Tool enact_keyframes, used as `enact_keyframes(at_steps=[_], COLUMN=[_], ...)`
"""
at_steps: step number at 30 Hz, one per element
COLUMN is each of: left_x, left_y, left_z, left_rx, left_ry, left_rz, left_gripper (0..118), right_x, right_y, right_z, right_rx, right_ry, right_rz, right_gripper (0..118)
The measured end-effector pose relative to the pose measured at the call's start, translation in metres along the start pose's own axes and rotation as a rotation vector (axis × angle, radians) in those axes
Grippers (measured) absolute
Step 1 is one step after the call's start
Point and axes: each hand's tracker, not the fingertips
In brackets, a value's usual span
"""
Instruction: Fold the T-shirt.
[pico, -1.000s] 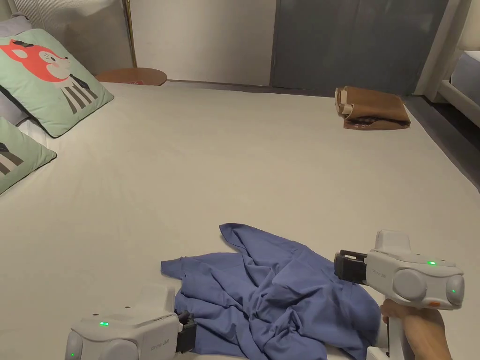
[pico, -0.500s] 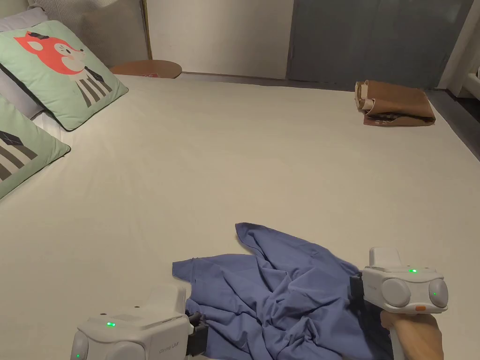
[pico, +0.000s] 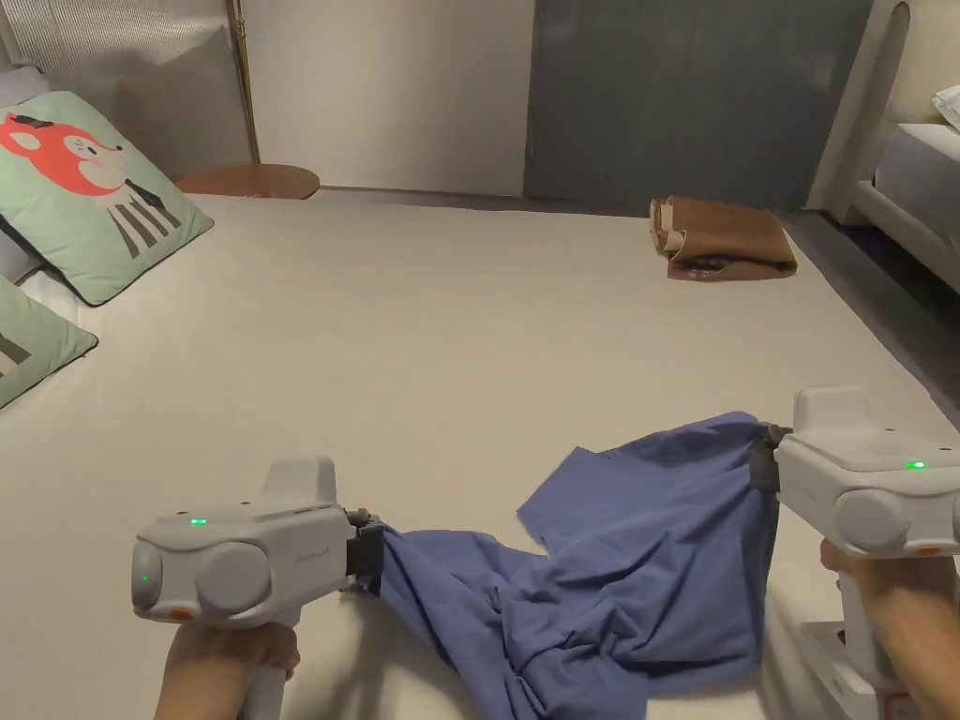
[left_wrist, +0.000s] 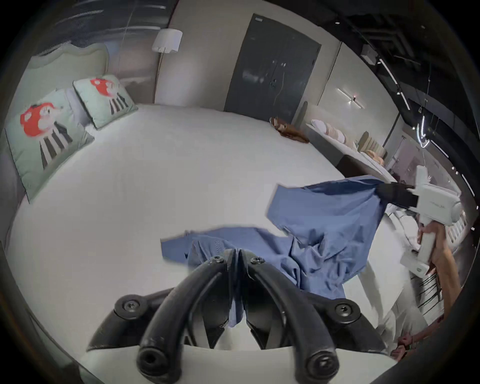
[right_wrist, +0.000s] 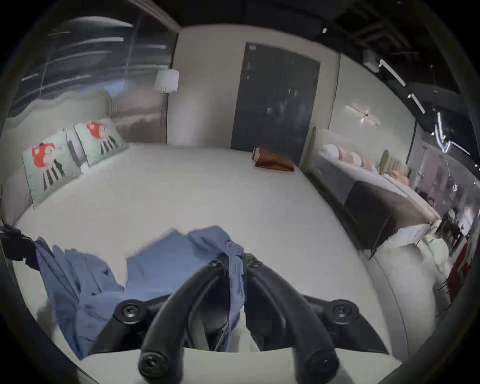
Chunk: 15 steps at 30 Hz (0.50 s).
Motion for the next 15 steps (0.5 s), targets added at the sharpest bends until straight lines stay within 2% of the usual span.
enact_keyframes(at_steps=[8, 12, 15], left_x=[-0.002, -0.004, -0.009], left_y=[0.124, 0.192, 0.239], left_z=[0.019, 0.026, 0.029], left_rx=[0.197, 0.286, 0.357], left_ry=[0.106, 0.186, 0.224], left_rz=[-0.122, -0.181, -0.175], left_gripper=[1, 1, 1], right_x=[0.025, 0.032, 0.038], right_y=[0.102, 0.153, 0.187], right_z=[0.007, 0.012, 0.002], right_rx=[0.211, 0.295, 0.357], right_ry=[-0.064, -0.109, -0.156], right_rz=[0.079, 0.067, 0.096], right_gripper=[9, 9, 9])
